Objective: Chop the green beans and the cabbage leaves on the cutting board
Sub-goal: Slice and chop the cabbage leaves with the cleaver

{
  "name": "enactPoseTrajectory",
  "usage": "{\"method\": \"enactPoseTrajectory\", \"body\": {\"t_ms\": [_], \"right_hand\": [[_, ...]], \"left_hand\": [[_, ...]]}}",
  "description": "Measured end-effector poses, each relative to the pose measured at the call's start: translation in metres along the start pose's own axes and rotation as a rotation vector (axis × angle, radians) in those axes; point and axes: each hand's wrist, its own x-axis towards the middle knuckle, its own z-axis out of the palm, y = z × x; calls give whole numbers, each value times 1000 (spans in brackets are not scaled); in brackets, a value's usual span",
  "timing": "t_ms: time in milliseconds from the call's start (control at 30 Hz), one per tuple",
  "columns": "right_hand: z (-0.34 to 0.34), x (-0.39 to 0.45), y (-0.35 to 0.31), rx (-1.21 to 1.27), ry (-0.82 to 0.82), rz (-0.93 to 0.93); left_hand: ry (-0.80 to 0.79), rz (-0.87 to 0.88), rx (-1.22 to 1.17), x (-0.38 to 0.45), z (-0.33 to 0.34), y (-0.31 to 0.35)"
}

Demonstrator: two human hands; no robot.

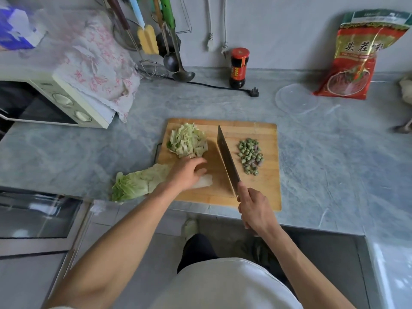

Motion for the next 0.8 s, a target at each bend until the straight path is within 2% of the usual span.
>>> {"method": "enactPoseTrajectory", "body": {"t_ms": [67,133,200,467,700,800], "right_hand": [[0,0,2,-20,6,-10],[2,2,3,-41,14,-9],[1,3,3,-42,17,-7],[0,5,4,-44,-12,-13],[-2,0,5,-30,-24,-24],[-5,-1,4,-31,-19,-17]], "left_hand": [[221,136,5,-13,-2,-6],[238,287,77,-26,2,-16],[183,353,169,-36,12,-26],[111,409,286,-38,24,-19],[297,261,76,-31,31,-2],[286,246,70,-26,36,7]]}}
